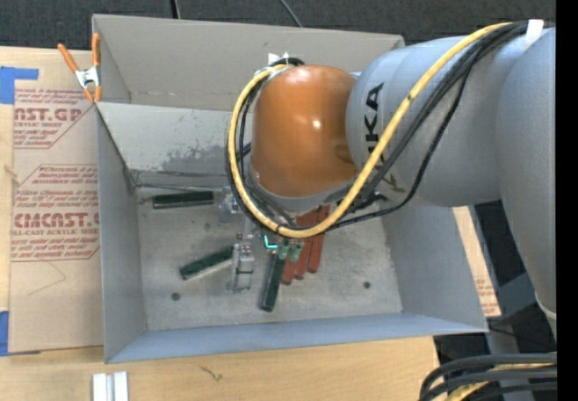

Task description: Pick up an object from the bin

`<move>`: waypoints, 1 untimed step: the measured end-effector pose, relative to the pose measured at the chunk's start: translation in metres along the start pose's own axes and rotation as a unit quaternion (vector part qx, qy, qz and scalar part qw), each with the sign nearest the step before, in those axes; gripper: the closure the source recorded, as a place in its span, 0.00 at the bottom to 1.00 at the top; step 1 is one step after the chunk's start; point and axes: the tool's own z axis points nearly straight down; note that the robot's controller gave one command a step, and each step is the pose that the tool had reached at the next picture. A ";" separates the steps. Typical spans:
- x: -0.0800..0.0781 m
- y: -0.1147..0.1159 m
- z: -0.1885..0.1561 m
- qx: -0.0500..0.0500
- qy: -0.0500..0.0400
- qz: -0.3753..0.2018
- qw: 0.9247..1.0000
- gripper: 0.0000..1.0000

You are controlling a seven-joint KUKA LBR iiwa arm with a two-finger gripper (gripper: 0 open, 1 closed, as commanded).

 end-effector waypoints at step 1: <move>-0.002 -0.001 -0.004 -0.001 -0.004 0.001 1.000 0.00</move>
Offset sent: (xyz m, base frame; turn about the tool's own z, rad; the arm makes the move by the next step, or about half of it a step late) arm 0.0151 -0.0361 -0.1260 0.0391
